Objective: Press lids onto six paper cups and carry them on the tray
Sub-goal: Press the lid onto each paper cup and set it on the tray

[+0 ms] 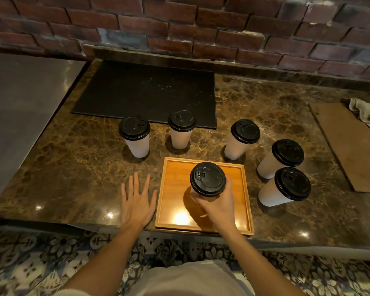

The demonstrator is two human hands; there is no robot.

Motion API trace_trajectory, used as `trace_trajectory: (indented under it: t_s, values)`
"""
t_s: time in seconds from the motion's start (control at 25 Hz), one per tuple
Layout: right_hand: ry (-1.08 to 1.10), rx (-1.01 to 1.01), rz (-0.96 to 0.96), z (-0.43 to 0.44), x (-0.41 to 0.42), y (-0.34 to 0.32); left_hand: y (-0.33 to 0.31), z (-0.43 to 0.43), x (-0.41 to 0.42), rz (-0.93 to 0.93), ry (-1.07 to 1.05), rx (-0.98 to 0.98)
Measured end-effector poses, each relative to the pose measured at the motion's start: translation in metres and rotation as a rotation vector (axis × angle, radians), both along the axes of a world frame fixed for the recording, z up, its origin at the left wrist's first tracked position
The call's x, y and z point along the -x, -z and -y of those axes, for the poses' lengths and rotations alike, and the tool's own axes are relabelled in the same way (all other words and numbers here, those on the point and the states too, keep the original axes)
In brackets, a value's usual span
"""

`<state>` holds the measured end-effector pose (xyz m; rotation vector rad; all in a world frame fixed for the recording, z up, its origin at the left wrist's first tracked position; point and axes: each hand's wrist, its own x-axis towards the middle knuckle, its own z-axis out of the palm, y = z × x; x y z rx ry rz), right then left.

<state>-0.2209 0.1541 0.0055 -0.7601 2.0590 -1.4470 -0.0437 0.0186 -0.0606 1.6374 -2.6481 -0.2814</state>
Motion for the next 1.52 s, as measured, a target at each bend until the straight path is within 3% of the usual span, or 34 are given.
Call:
trace_trajectory:
  t_s: [0.68,1.16,1.24,1.4,1.52]
  values:
    - [-0.119,-0.017,-0.054,0.101,-0.01,-0.001,0.002,0.004,0.0,-0.003,0.005,-0.012]
    - [-0.163,-0.035,-0.06,0.101,-0.012,-0.018,0.006,0.006,-0.002,0.0,0.004,-0.019]
    - [-0.105,0.039,-0.153,0.096,-0.012,-0.04,0.005,0.006,-0.002,0.003,0.004,-0.011]
    - [-0.082,0.294,-0.562,0.122,-0.022,-0.095,0.006,0.008,-0.003,0.011,0.02,-0.019]
    - [-0.23,0.304,-0.563,0.169,-0.051,-0.112,0.002,0.008,-0.004,-0.01,0.025,-0.041]
